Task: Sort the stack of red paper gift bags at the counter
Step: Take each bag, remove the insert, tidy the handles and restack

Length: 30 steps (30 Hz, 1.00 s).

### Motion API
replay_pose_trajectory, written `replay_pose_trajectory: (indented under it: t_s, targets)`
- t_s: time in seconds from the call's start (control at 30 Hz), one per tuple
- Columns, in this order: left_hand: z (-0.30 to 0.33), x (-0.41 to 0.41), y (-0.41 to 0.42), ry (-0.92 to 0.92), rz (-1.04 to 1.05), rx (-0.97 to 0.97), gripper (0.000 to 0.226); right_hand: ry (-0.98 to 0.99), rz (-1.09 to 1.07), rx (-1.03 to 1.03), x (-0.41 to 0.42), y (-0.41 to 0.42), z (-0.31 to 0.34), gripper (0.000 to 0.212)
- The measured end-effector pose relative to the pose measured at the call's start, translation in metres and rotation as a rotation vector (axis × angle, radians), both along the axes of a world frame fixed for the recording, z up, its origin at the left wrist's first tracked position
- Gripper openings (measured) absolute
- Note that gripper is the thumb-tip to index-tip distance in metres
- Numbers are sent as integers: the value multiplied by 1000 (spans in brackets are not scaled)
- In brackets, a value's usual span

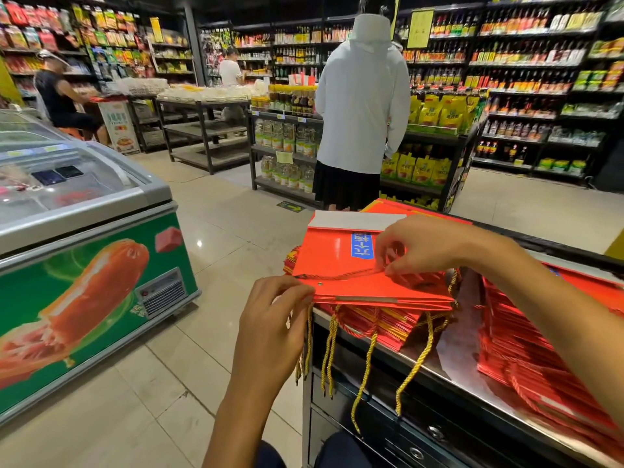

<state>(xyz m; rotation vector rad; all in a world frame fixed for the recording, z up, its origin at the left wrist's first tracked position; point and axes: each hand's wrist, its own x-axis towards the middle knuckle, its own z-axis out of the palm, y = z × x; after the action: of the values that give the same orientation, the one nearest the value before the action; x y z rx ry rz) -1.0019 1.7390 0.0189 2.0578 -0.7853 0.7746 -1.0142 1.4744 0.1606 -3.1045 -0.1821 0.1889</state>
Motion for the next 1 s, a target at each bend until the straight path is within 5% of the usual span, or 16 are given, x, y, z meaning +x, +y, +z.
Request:
replay_pose_trajectory:
  t_s: [0.27, 0.6, 1.0]
  targets:
    - [0, -2, -3, -16, 2, -19, 15, -119, 189, 212, 21, 52, -17, 40]
    - [1, -7, -2, -5, 4, -46, 17, -190, 251, 497, 26, 63, -36, 2]
    - [6, -6, -5, 19, 7, -83, 15, -183, 438, 130, 15, 54, -13, 9]
